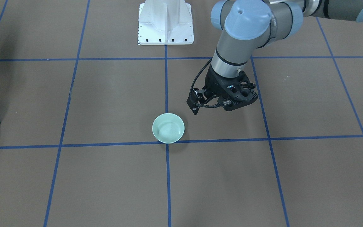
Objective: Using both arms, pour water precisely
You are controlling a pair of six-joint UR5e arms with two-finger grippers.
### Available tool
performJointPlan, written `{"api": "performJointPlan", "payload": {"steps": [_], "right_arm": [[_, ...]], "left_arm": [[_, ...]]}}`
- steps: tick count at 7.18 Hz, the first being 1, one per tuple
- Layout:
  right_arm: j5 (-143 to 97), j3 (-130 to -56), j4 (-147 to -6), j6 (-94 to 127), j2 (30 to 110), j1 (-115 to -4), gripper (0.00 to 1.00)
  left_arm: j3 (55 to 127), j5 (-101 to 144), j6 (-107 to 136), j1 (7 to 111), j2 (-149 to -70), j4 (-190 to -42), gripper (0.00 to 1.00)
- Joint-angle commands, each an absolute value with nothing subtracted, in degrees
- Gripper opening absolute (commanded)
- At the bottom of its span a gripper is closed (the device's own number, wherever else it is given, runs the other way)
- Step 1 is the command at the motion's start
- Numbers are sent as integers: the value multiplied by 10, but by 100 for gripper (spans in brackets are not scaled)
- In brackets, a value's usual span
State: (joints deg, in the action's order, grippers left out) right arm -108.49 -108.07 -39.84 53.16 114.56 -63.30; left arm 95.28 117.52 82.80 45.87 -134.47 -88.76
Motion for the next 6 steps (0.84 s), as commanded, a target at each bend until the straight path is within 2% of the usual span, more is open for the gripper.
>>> {"api": "performJointPlan", "payload": {"steps": [1, 3, 6], "right_arm": [[-905, -1073, -337, 650, 1177, -471, 100], [-810, -1057, -337, 706, 1163, -393, 100], [-734, -985, -335, 698, 1104, -370, 99]], "left_arm": [[960, 1175, 828, 458, -1333, -888, 100], [960, 1174, 828, 458, -1325, -889, 100], [961, 1174, 828, 458, -1320, -889, 100]]}}
